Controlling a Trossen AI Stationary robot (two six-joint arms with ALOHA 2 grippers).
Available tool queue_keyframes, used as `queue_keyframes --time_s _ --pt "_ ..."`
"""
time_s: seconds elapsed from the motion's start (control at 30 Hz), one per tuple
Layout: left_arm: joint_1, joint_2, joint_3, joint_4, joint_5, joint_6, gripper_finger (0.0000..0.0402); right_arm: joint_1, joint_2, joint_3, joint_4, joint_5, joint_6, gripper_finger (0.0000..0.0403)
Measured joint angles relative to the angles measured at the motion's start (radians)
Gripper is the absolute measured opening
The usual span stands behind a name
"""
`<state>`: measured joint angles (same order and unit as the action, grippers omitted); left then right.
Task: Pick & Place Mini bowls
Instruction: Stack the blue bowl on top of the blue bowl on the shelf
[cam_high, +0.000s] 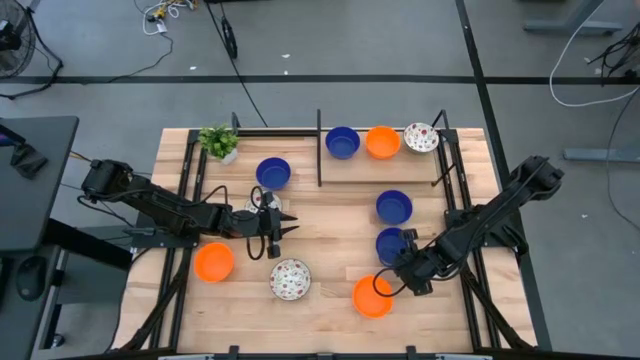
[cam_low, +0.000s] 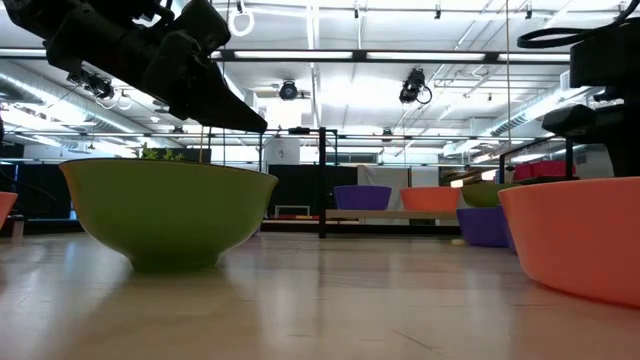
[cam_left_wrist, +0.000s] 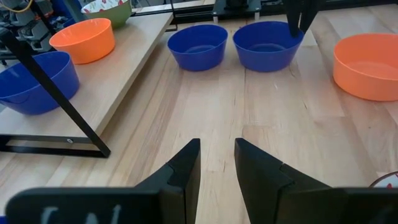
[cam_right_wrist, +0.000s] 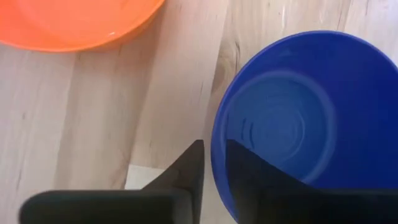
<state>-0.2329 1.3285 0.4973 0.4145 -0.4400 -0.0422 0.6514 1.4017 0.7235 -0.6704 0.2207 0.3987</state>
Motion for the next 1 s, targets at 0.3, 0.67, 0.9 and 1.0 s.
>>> queue_keyframes --time_s 0.3,0.67,0.9,1.0 --pt "0.0 0.0 0.0 0.0 0.0 0.0 0.0103 0.0 0.006 0.0 0.003 0.005 0.002 0.0008" --pt "0.0 0.0 0.0 0.024 0.0 0.0 0.0103 -0.033 0.005 0.236 -0.051 0.04 -0.17 0.0009" --pt "0.0 0.0 0.0 0.023 0.0 0.001 0.0103 -0.197 0.005 0.406 -0.056 0.3 -0.543 0.0006" --pt "0.0 0.0 0.0 0.023 0.0 0.002 0.0103 -0.364 0.005 0.444 -0.037 0.315 -0.725 0.0006"
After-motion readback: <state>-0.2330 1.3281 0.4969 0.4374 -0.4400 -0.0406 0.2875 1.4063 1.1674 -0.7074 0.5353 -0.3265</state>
